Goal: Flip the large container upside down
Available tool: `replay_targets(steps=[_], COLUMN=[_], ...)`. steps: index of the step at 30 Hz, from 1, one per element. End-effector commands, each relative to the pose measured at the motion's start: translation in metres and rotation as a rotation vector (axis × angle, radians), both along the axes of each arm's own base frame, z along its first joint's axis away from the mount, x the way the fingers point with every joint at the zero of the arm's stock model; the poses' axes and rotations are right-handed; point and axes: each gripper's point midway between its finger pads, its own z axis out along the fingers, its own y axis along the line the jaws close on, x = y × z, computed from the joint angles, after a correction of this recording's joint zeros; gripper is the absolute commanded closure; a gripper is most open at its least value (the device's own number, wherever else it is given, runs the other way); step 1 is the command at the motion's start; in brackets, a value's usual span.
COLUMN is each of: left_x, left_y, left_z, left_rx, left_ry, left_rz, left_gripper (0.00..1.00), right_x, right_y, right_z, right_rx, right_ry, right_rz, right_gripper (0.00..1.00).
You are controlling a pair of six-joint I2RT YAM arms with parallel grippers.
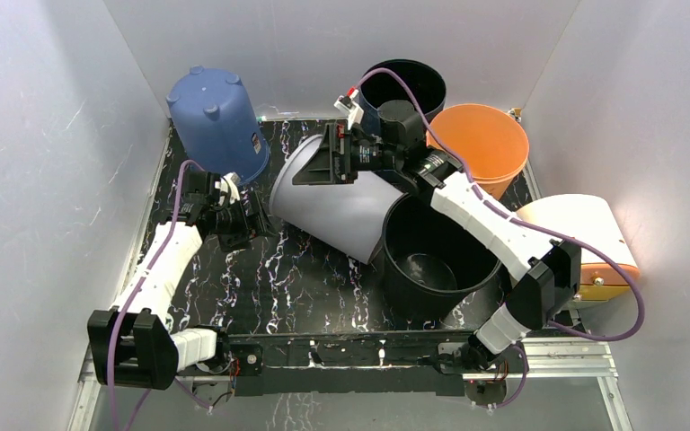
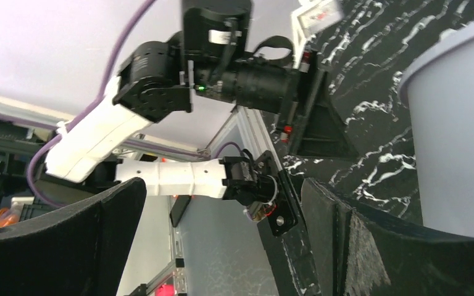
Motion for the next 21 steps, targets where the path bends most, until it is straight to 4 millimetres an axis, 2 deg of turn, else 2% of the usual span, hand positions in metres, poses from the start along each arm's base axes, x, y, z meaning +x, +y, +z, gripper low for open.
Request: replay_targets(steps=[1,3,5,8,10,13,15,19,21], left_x=[-0.002,0.002,0.010,0.034,0.053,0.082,0.103,0.143,0.164], left_y=[0.000,0.000,0.000,-0.004,-0.011,-0.028,-0.033,-0.040,-0.047], left_z=[0.020,0.030,0.045,0.079,0.104,0.142,0.159,0.177,0.177], left_rx=[0.006,0.007,0.005,-0.013,-0.046,-0.128,-0.153,-0.160,-0.167], left_ry=[-0.047,-0.073,-0.122,-0.248,-0.350,-0.513,-0.611,-0.713,-0.731], left_rz=[-0.007,-0.012,-0.018,-0.028,-0.045,-0.103,-0.118,-0.150,-0.163], left_gripper=[0.17,0.17,0.17,0.15,0.13,0.12,0.12,0.11,0.13], right_x=[0.009,0.024,0.044,0.076,0.088,0.095,0.097,0.099,0.097], right_y=[-0.004,-0.013,-0.032,-0.075,-0.100,-0.119,-0.126,-0.142,-0.146], right_z=[0.030,0.026,0.012,-0.014,-0.030,-0.043,-0.045,-0.047,-0.048], right_rx=[0.006,-0.086,-0.223,-0.429,-0.535,-0.607,-0.625,-0.642,-0.634], right_ry=[-0.128,-0.158,-0.168,-0.157,-0.132,-0.101,-0.085,-0.065,-0.065], right_rz=[-0.053,-0.149,-0.287,-0.523,-0.631,-0.698,-0.729,-0.826,-0.842], right_gripper=[0.02,0.02,0.02,0.02,0.02,0.02,0.02,0.02,0.02])
